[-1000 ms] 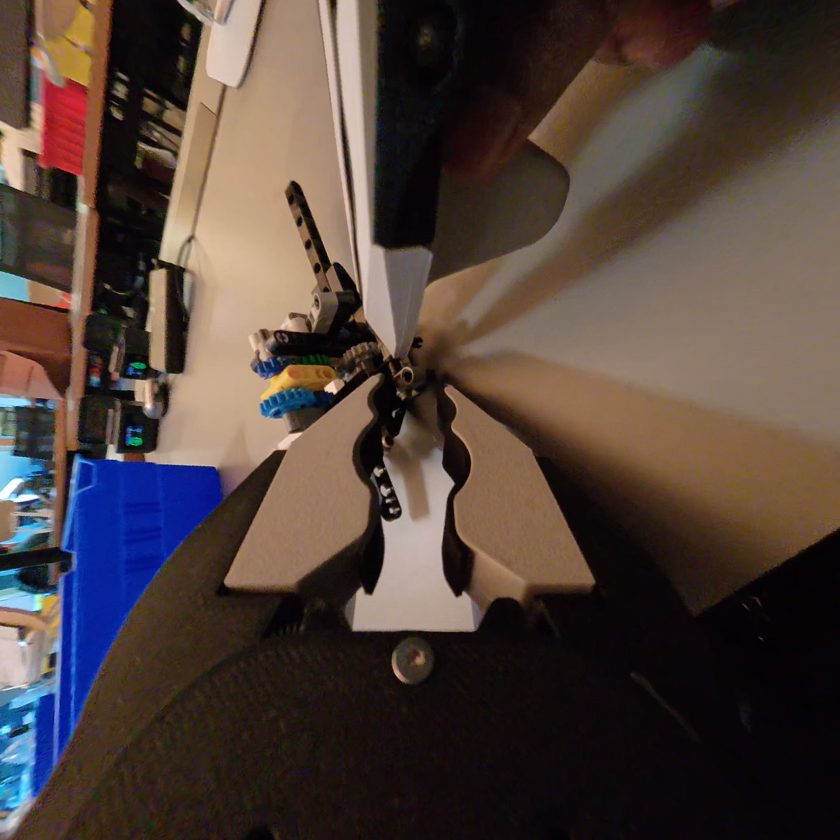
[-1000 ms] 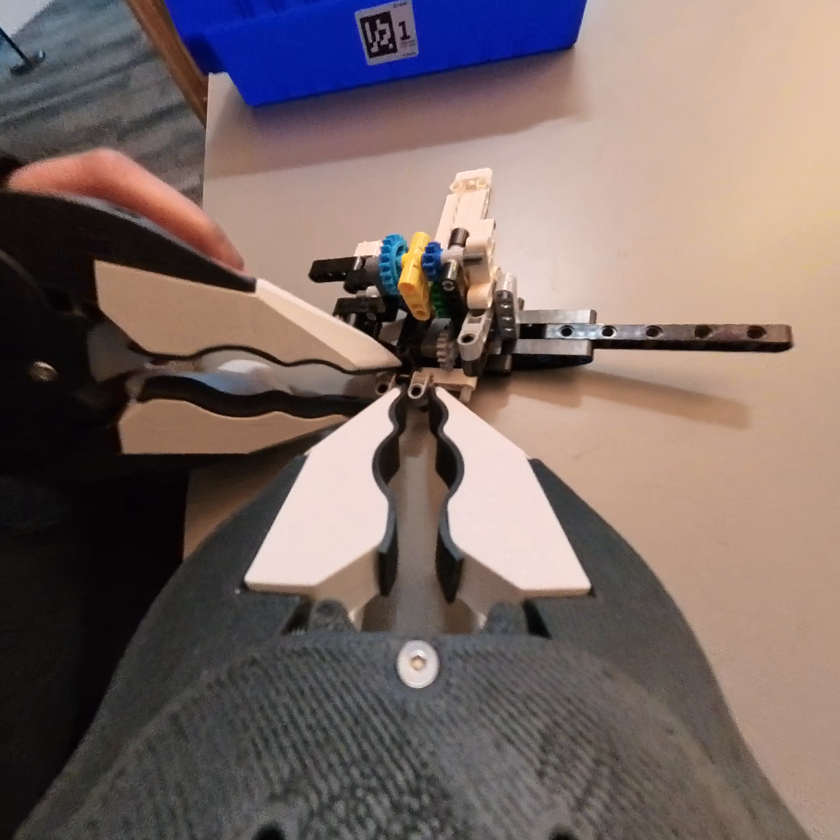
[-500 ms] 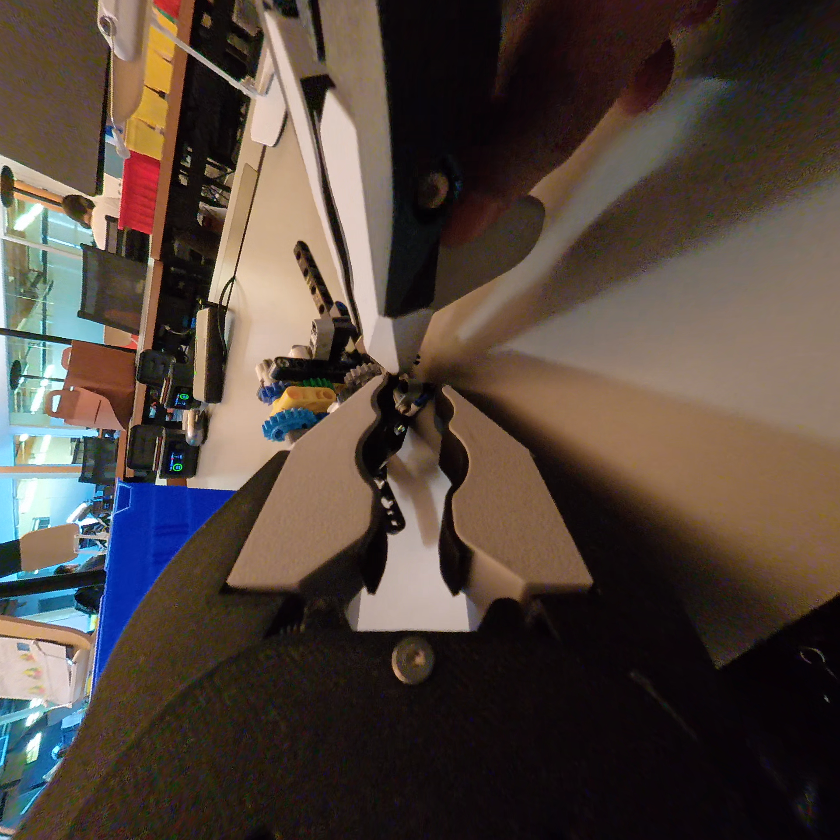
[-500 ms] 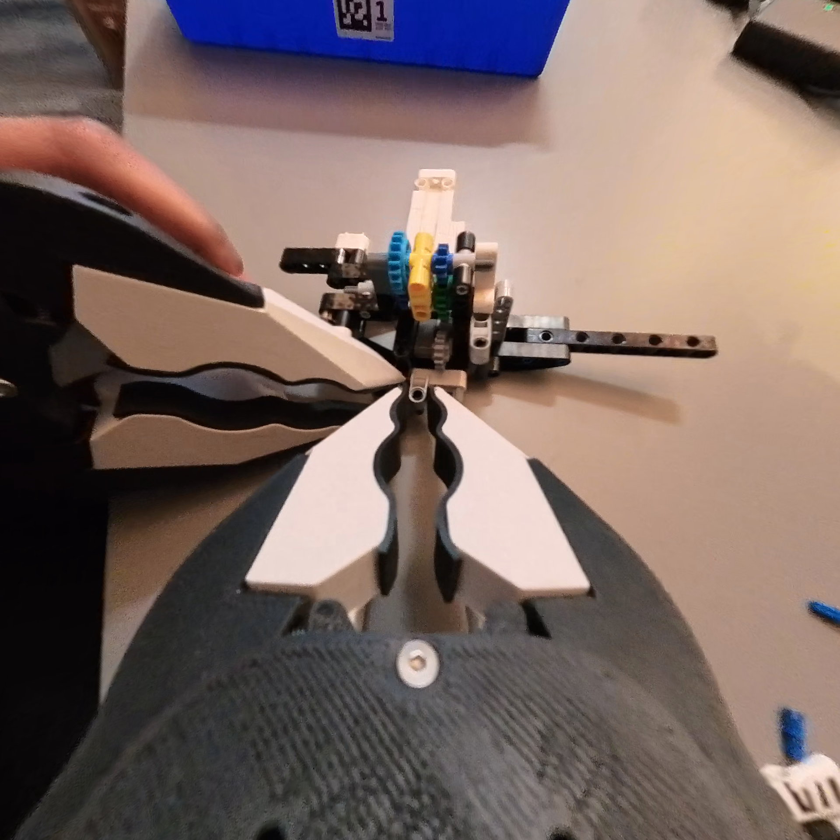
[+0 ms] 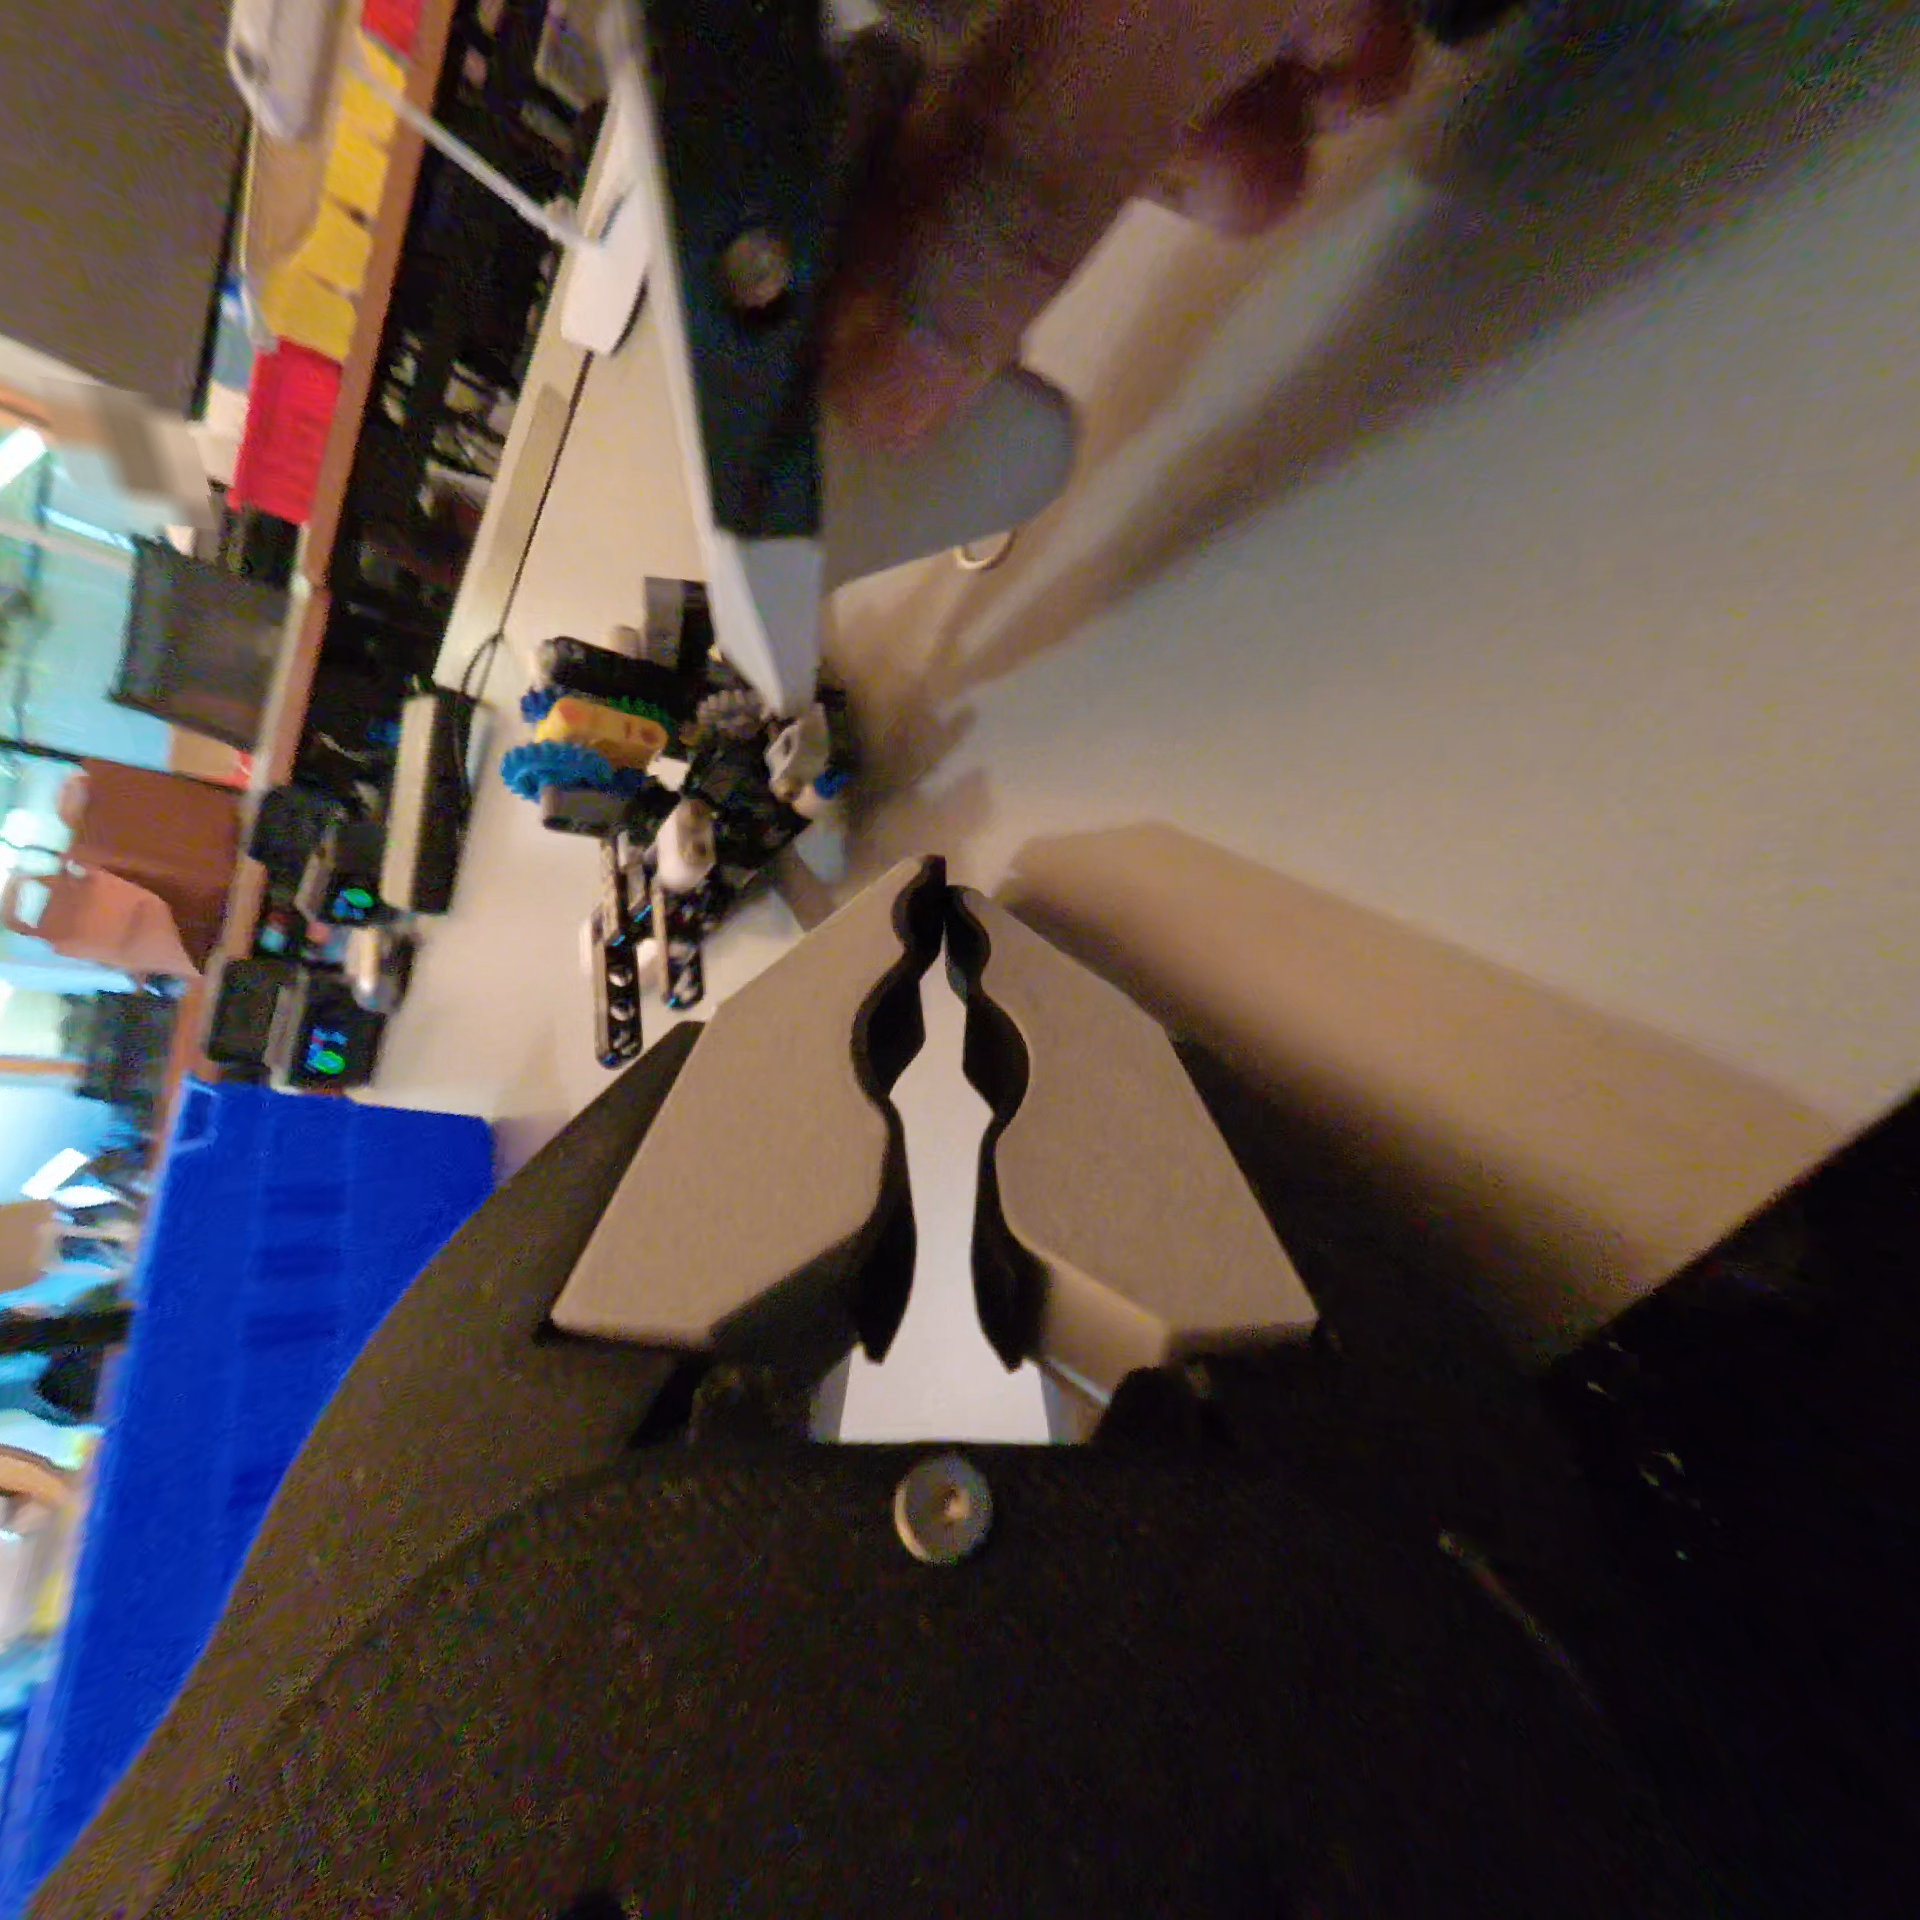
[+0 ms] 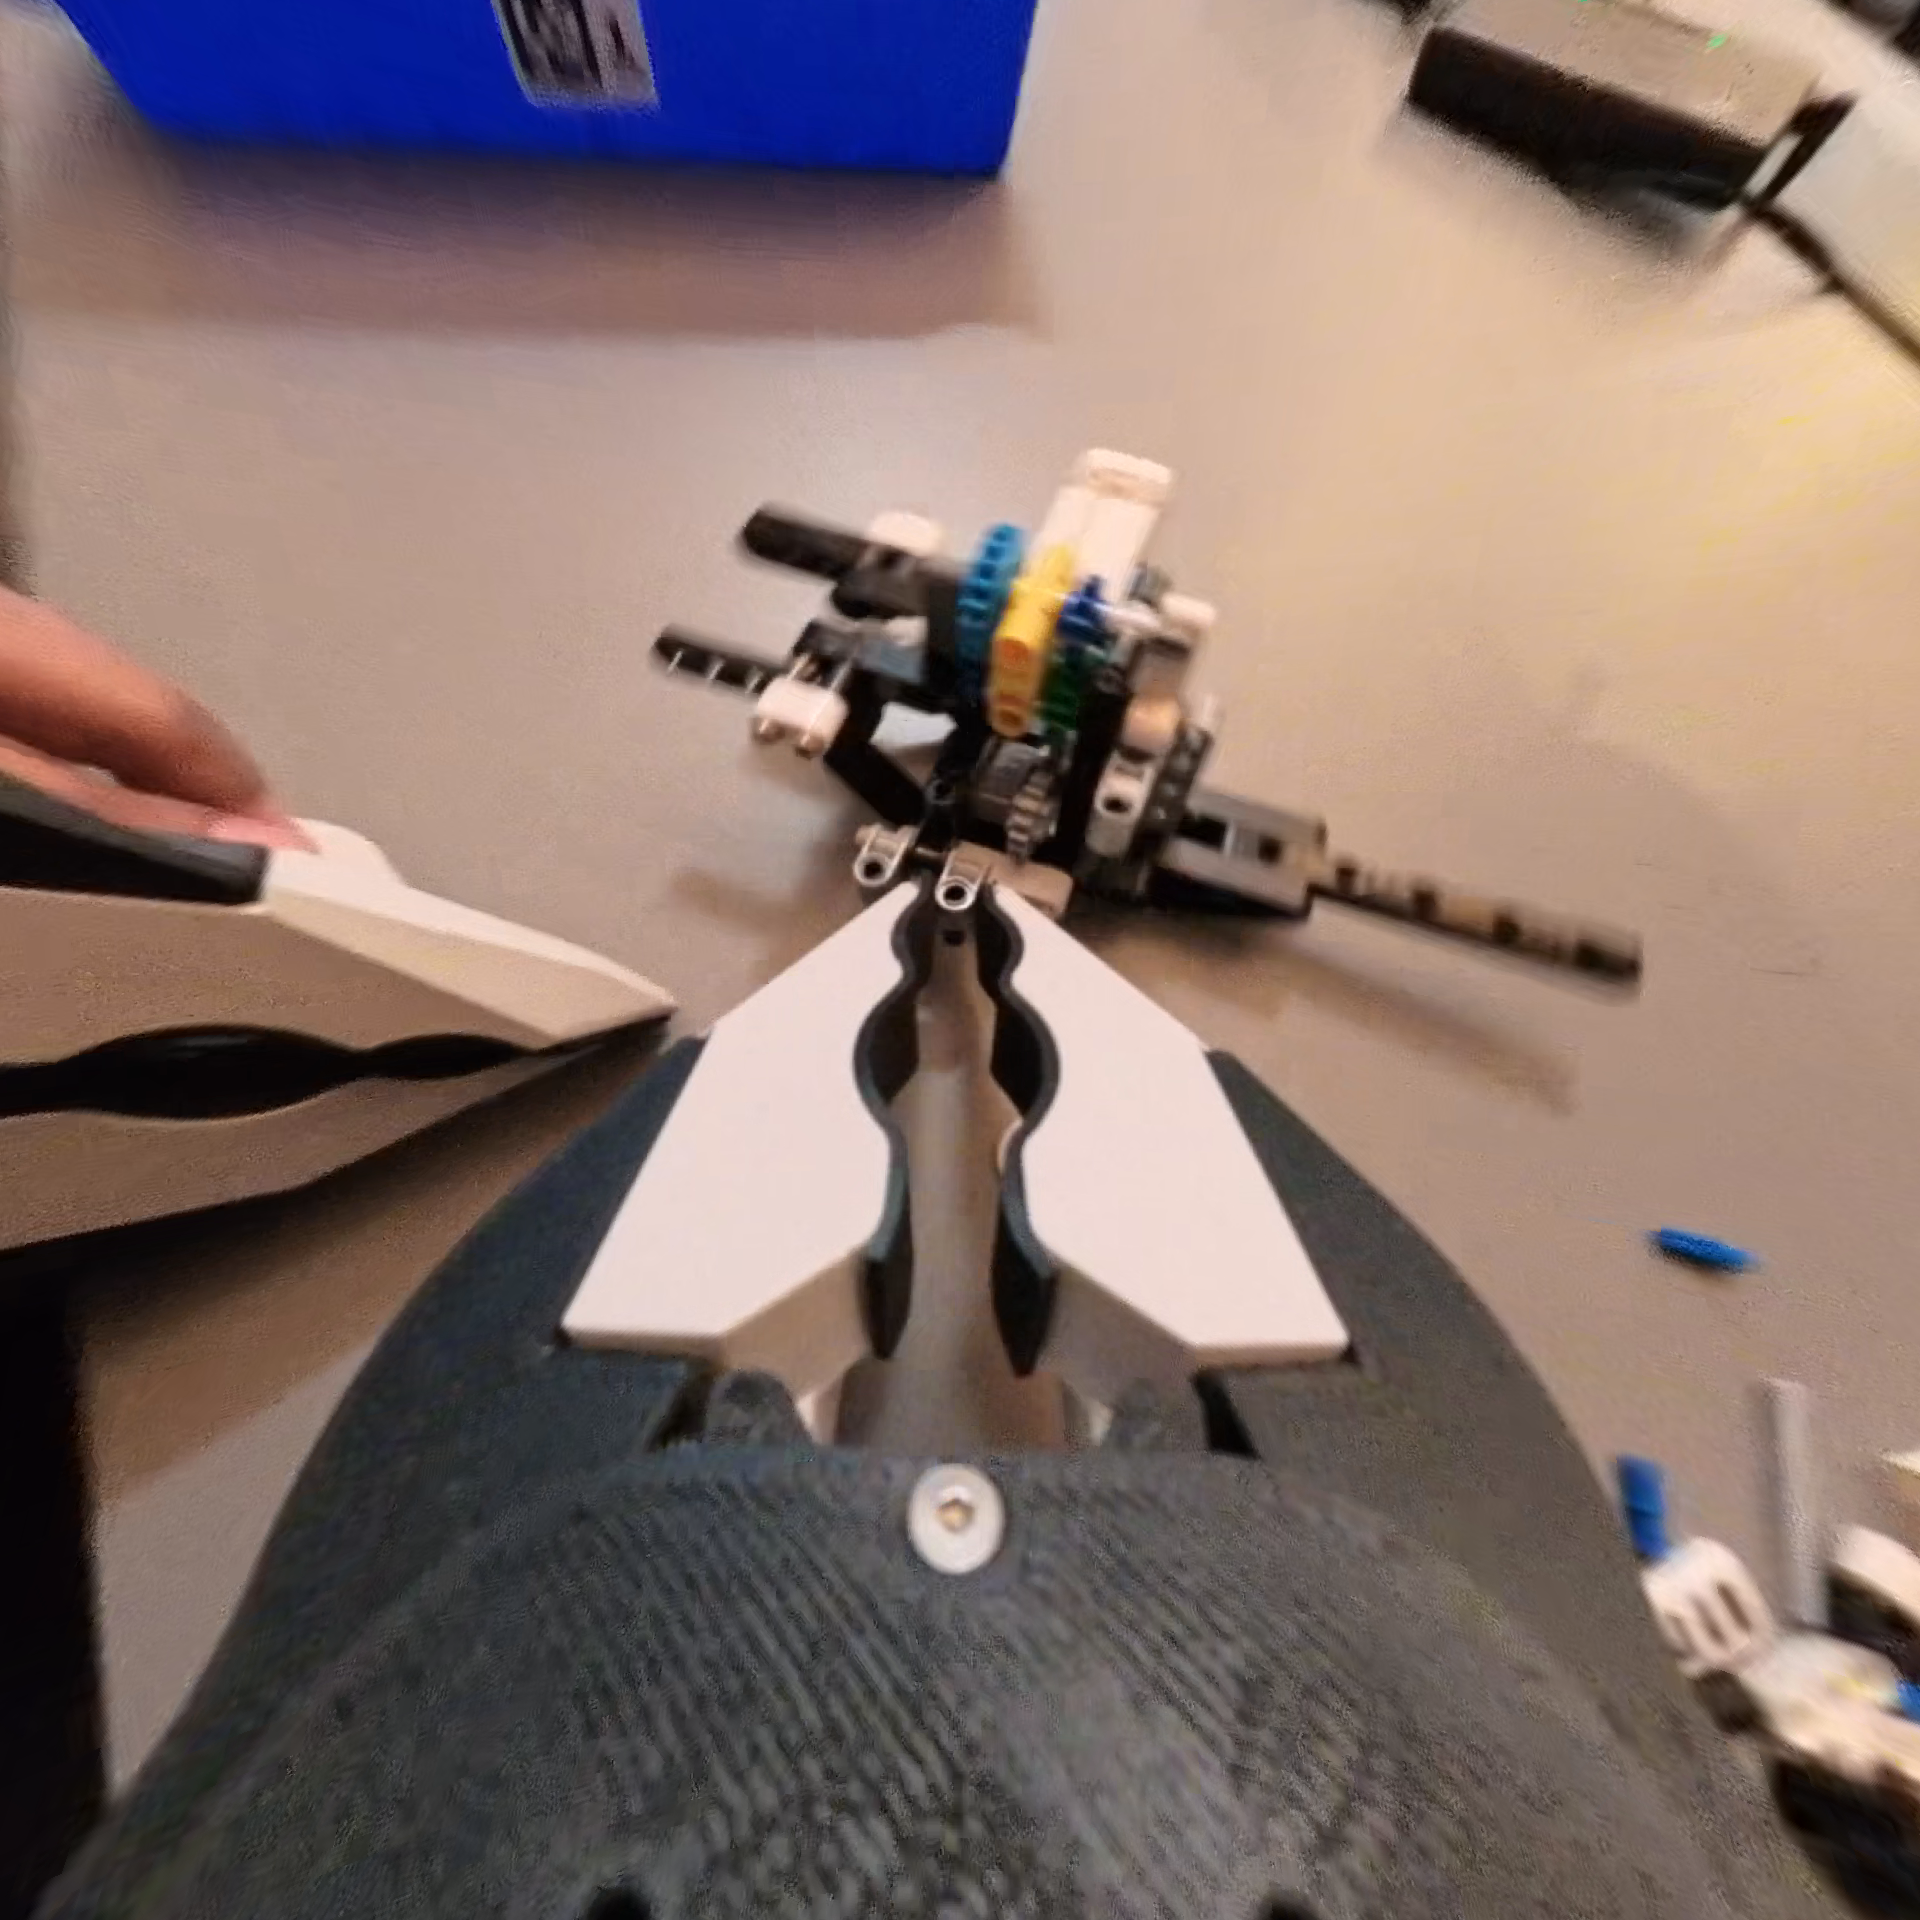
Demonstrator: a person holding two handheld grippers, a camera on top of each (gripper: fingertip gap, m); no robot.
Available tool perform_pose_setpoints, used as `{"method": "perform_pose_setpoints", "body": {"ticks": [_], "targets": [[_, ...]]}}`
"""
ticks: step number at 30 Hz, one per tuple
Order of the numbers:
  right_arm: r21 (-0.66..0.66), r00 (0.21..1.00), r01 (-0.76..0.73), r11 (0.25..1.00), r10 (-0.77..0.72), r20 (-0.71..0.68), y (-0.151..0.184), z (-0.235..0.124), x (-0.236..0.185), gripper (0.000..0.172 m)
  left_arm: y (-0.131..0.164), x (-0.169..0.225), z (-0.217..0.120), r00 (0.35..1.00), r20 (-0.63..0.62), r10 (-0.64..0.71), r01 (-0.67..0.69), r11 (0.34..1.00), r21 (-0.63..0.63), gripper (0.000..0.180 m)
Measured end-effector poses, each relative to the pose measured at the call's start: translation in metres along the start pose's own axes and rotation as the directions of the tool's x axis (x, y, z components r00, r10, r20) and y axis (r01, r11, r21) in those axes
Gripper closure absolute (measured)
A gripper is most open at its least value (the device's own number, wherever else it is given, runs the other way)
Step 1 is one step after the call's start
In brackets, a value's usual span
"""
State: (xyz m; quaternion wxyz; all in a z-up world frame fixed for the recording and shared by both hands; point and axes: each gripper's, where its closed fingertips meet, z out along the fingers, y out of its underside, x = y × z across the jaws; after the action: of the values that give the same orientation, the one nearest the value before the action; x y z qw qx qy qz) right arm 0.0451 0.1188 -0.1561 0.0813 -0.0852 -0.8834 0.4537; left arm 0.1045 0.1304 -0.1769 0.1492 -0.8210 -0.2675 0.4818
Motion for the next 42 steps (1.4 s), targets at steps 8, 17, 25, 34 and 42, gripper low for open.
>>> {"method": "perform_pose_setpoints", "body": {"ticks": [8, 17, 25, 34, 42], "targets": [[0.043, 0.993, -0.096, 0.994, 0.093, 0.069, -0.009, 0.005, -0.014, 0.166, 0.009, -0.024, 0.004, 0.793, -0.186, -0.580, 0.579, 0.813, -0.063, 0.171], [0.046, 0.974, -0.205, 0.978, 0.199, 0.110, -0.026, 0.025, -0.044, 0.165, 0.034, -0.051, 0.005, 0.474, -0.235, -0.849, 0.856, 0.507, -0.106, 0.158], [0.024, 0.982, -0.138, 0.990, 0.134, 0.132, -0.028, 0.032, -0.060, 0.169, 0.051, -0.061, 0.006, 0.536, -0.160, -0.829, 0.827, 0.554, -0.102, 0.168], [0.057, 0.996, 0.020, 0.998, -0.024, 0.084, -0.031, 0.027, -0.065, 0.156, 0.055, -0.057, 0.010, 0.517, -0.189, -0.835, 0.823, 0.546, -0.158, 0.170], [0.036, 0.784, 0.618, 0.785, -0.619, 0.048, -0.031, 0.004, -0.073, 0.159, 0.044, -0.049, 0.006, 0.512, -0.385, -0.768, 0.773, 0.607, -0.184, 0.171]]}}
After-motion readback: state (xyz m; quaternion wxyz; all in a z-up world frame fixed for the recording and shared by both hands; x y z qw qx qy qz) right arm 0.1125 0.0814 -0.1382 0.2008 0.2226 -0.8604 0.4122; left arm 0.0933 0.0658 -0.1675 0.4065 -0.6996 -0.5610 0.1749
